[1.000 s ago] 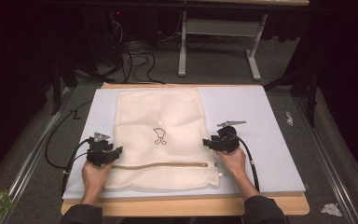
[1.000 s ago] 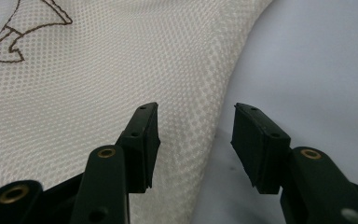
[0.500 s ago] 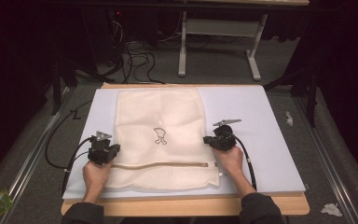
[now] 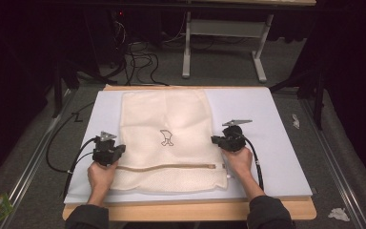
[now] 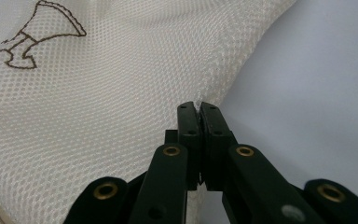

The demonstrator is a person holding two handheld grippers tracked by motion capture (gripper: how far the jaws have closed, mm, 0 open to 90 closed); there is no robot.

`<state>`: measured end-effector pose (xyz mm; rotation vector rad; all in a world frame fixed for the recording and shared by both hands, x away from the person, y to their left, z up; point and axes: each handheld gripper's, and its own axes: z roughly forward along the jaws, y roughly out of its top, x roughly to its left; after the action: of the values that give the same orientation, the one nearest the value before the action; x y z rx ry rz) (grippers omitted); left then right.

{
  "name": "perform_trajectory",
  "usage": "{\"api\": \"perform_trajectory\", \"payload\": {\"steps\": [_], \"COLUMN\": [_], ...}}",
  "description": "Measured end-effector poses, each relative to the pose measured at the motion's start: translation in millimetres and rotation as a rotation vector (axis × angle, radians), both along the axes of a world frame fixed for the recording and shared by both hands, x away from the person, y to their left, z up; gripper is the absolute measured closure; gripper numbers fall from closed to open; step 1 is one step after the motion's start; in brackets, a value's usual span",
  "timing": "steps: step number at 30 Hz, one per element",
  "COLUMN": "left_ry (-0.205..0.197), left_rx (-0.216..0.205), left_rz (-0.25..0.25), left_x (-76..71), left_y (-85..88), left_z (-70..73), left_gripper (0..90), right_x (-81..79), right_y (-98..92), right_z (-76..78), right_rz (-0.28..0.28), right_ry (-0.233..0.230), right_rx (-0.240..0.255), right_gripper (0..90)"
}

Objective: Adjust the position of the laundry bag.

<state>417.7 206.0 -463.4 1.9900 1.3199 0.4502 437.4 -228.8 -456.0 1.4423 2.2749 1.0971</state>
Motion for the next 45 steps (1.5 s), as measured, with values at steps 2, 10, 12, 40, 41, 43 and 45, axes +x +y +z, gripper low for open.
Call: {"api": "perform_trajectory", "payload": {"steps": [2,10,12,40,41,43,45], "left_ry": [-0.002,-0.008,-0.010,-0.013,-0.016,-0.019,-0.018], "left_rx": [0.013,0.004,-0.006,-0.016,-0.021,-0.019,-0.022], "left_rz": [-0.009,-0.023,-0.024,-0.048,-0.047,-0.045,-0.047], "left_x": [1.4,7.5,9.3,22.0,22.2,22.7,23.1], "left_y": [-3.9,-16.0,-19.5,-62.0,-63.1,-64.3,-64.6], "left_z": [1.1,5.0,6.3,8.9,8.0,6.4,6.1], "left_gripper": [88.1,88.1,88.2,87.9,87.8,87.7,87.6], "right_x": [-0.2,-1.6,-2.6,-3.0,-2.4,-1.5,-1.1], "right_y": [-3.0,-14.1,-17.4,-68.3,-69.0,-70.4,-71.7], "right_z": [0.2,5.1,5.5,14.6,15.3,15.6,15.4], "right_rz": [-0.005,-0.029,-0.037,-0.122,-0.124,-0.130,-0.139], "right_ry": [0.000,-0.011,-0.009,-0.015,-0.013,-0.013,-0.012], "right_rx": [-0.003,-0.009,-0.007,0.008,-0.012,-0.021,-0.024], "right_gripper": [89.6,89.6,89.6,89.4,89.3,89.3,89.2]}}
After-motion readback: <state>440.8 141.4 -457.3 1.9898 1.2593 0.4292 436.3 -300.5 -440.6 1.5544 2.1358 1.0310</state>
